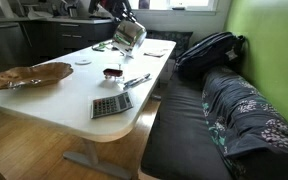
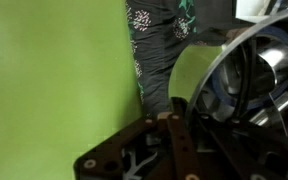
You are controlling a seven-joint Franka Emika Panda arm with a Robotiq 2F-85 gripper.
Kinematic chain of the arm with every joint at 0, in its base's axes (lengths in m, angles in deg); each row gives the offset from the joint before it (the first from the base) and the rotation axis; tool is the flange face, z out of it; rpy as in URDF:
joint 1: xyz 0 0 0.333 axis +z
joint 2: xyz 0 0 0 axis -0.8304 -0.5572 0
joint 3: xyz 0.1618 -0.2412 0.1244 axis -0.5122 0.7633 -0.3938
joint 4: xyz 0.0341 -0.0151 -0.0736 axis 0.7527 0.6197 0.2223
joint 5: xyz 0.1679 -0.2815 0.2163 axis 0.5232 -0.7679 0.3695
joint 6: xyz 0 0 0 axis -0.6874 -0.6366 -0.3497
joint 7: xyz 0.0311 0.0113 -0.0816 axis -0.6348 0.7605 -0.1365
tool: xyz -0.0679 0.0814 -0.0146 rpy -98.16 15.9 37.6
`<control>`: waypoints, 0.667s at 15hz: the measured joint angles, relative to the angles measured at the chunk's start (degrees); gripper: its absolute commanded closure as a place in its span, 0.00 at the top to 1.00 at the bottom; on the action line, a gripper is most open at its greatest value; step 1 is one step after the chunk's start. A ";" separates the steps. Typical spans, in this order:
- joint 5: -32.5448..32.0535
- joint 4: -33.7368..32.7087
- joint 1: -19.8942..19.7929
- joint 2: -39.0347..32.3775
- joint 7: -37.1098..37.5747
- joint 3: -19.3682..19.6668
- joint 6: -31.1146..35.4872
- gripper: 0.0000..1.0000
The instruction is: Pour the content in the pot on the table
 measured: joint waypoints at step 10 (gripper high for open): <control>-20.21 -1.86 1.97 -4.77 0.99 -1.38 -2.85 0.01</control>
